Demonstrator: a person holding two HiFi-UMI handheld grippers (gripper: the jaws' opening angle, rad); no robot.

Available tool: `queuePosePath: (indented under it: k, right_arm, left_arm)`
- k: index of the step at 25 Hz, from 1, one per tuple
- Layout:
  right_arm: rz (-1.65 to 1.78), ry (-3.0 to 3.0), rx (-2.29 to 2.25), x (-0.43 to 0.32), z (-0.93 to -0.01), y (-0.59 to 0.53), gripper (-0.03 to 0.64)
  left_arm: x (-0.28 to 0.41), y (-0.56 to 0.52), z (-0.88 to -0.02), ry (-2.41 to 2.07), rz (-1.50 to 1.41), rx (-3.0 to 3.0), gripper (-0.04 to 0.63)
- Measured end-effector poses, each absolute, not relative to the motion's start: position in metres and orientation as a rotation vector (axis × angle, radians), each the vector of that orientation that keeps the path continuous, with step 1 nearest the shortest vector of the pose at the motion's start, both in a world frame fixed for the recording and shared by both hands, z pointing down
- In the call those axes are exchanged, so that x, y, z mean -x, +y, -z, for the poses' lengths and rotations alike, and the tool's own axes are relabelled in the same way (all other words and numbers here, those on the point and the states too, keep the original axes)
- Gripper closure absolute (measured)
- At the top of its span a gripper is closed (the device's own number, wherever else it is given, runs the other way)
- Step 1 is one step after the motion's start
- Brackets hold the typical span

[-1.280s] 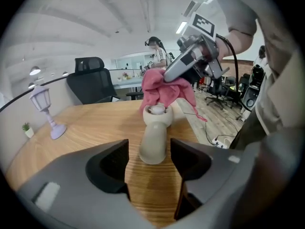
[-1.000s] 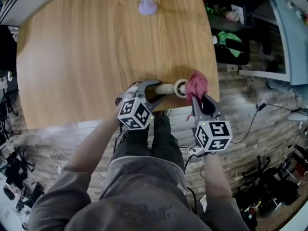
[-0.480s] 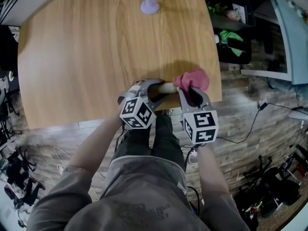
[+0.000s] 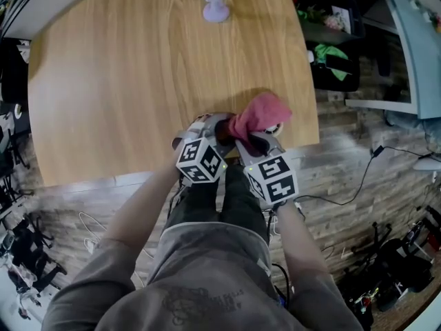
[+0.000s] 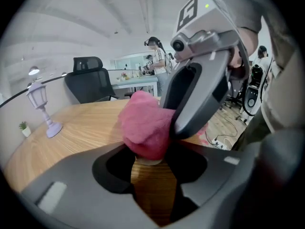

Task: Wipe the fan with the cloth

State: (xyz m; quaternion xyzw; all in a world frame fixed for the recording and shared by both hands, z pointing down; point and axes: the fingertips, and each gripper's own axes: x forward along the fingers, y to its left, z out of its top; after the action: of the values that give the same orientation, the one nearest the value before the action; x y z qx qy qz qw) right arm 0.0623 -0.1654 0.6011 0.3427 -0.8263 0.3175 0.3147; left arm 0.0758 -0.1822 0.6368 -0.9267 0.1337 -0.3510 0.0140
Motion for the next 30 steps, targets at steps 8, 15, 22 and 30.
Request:
queuePosePath:
  k: [8, 15, 22, 30]
  right_arm:
    - [-0.924, -2.162, -1.096, -0.141, -0.587, -0.173, 0.532]
    - [-0.978, -2.031, -1.409, -0.2, -0.587, -0.193, 0.534]
    - [-0.941, -2.139, -1.266, -0.119, -0.587, -0.191, 0.533]
    - [-0.96, -2.226, -0.983, -0.055, -0.599, -0.175, 0.532]
  left_arm:
    - [-0.078, -0.181, -0.639, 0.417, 1.088, 2.885, 0.399]
    - [-0.075, -0.182, -0.639, 0.414, 1.09, 2.885, 0.4]
    - [-0.076, -0.182, -0.638, 0.416, 1.091, 2.884, 0.4]
    - [-0.076, -0.181, -0.639, 0.405, 1.089, 2.889, 0.4]
